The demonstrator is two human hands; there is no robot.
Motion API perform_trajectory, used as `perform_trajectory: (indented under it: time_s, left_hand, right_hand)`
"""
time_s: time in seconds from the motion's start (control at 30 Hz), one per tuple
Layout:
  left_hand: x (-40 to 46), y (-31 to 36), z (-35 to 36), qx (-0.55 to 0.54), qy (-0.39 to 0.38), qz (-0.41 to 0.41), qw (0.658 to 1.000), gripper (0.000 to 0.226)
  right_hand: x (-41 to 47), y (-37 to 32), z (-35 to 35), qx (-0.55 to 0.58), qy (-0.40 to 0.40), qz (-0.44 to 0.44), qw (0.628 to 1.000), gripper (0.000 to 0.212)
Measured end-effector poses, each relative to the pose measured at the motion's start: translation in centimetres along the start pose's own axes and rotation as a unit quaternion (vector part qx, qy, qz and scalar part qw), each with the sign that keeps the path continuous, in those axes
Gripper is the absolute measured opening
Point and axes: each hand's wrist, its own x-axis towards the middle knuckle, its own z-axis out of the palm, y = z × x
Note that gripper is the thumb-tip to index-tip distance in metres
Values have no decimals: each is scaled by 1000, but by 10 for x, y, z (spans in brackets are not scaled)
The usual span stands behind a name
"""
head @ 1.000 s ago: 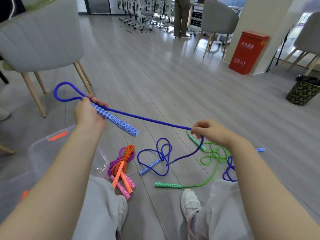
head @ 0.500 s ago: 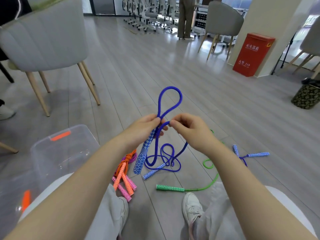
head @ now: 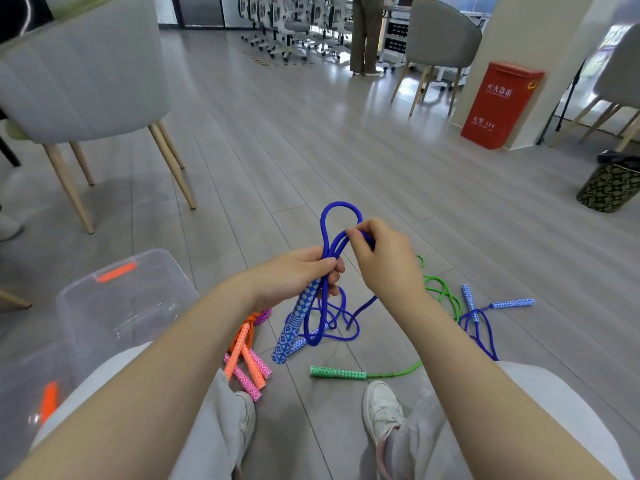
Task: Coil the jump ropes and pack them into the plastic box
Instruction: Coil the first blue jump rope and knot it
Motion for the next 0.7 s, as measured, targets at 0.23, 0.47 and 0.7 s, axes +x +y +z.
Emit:
perform_trajectory:
  time_s: [0.23, 0.47, 0.7]
  left_hand:
    - [3, 5, -23, -93, 117, 60, 987, 24]
    - [6, 3, -68, -287, 345, 88, 889, 26]
    - [15, -3, -36, -219, 279, 15, 935, 24]
  right_hand:
    - [17, 13, -40, 36, -129, 90, 987, 59]
    - [28, 35, -93, 62, -100, 103, 988, 20]
    - [13, 7, -45, 255, -90, 80, 960, 18]
